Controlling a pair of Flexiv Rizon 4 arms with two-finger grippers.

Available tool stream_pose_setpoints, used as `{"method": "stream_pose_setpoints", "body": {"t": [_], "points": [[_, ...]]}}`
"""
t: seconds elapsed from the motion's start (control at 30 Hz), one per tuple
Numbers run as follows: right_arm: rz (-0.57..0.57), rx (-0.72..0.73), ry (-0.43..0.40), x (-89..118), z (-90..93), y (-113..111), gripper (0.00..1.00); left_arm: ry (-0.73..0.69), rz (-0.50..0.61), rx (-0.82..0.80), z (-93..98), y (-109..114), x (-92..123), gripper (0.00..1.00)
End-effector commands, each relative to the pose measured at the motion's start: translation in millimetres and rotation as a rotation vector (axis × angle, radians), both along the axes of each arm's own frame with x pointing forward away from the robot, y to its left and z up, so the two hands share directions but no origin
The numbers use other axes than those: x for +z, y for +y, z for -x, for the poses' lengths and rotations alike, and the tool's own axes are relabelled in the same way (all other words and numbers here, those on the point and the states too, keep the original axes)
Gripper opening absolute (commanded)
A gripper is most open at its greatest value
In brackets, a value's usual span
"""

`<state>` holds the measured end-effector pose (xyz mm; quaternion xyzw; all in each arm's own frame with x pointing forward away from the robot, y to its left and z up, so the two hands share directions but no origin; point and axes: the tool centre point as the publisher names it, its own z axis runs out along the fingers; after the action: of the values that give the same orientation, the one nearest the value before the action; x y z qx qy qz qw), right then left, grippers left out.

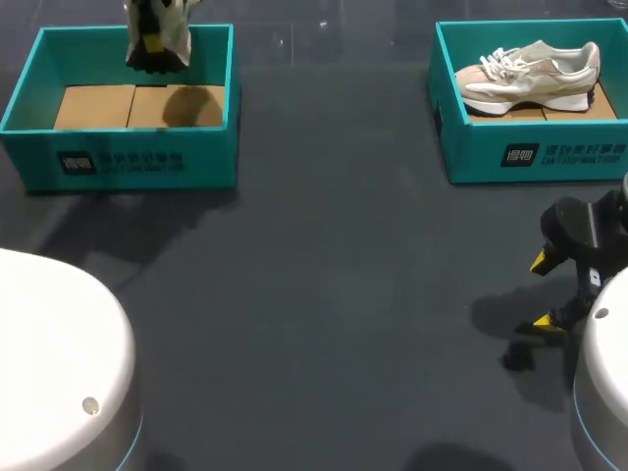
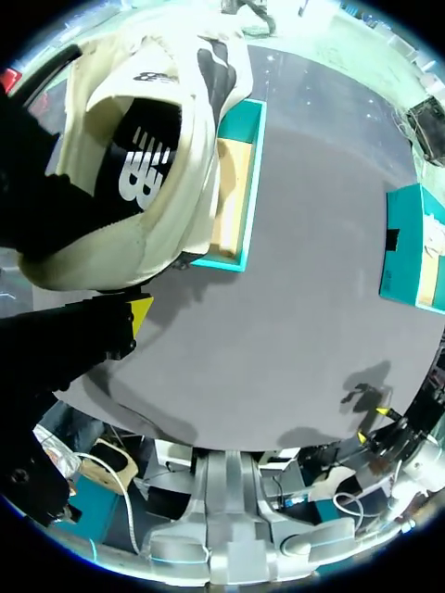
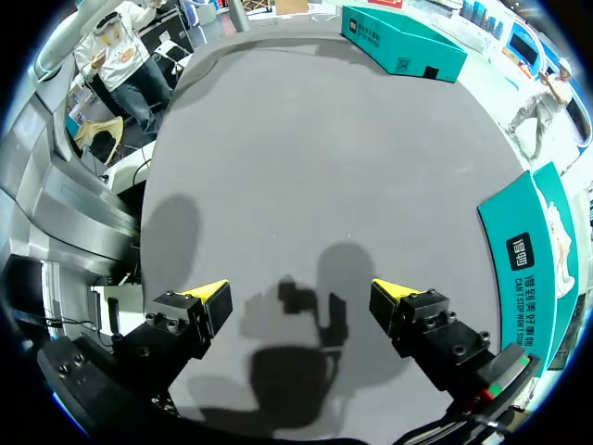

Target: Take the shoe out of the shoebox, open the shoe tongue, remove and reinsert the insole, then place the shoe into the shoebox

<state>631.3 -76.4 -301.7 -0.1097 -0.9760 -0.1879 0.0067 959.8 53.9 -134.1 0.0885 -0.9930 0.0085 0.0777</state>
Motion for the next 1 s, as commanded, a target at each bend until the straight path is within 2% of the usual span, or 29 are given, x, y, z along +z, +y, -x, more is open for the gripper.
{"method": "stream_pose_setpoints", "body": {"t": [0.03, 0.2, 0.33, 0.47, 0.7, 1.0], "points": [[0.002, -0.001, -0.002, 0, 1.4, 0, 1.0, 0.037, -0.001, -0.002, -7.8, -2, 2, 0.0], [0.002, -0.001, -0.002, 0, 1.4, 0, 1.0, 0.037, -0.001, -0.002, -7.8, -2, 2, 0.0], [0.002, -0.001, -0.002, 0, 1.4, 0, 1.0, 0.035, 0.006, -0.014, -32.9, 30, 3, 0.0], [0.002, -0.001, -0.002, 0, 1.4, 0, 1.0, 0.028, 0.005, 0.033, -43.6, 64, 1, 0.0], [0.002, -0.001, -0.002, 0, 1.4, 0, 1.0, 0.047, 0.046, 0.133, -35.6, 103, -8, 0.0], [0.002, -0.001, -0.002, 0, 1.4, 0, 1.0, 0.014, 0.0, 0.137, -31.5, 145, -13, 0.0]]}}
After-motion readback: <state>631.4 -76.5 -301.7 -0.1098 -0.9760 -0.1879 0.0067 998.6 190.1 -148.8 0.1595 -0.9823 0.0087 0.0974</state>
